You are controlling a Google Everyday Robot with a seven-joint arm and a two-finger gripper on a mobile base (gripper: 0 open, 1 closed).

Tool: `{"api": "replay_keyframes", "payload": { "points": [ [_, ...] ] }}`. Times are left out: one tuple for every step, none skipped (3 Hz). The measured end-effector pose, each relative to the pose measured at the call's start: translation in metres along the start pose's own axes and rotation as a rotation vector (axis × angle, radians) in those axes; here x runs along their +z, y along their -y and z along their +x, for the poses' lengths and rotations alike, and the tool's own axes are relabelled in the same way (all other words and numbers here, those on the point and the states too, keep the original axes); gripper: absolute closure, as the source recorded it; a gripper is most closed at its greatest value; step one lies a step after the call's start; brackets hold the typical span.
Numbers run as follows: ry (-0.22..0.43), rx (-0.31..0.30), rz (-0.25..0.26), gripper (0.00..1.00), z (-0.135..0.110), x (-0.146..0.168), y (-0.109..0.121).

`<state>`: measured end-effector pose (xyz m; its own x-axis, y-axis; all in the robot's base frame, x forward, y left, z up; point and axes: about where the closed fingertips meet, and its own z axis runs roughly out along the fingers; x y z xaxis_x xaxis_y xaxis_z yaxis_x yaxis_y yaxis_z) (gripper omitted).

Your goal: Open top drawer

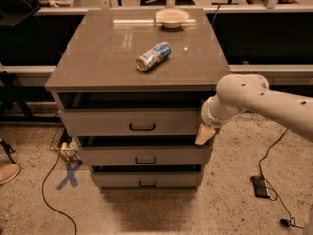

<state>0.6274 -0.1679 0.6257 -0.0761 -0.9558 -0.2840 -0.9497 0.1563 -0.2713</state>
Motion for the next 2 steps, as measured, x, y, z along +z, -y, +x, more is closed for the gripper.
{"api": "replay_keyframes", "payload": {
  "points": [
    [0.0, 0.0, 0.0, 0.5, -0.0014, -0.0045, 0.0013],
    [0.0, 0.0, 0.0, 0.73, -0.0027, -0.0089, 0.0026]
  ]
}}
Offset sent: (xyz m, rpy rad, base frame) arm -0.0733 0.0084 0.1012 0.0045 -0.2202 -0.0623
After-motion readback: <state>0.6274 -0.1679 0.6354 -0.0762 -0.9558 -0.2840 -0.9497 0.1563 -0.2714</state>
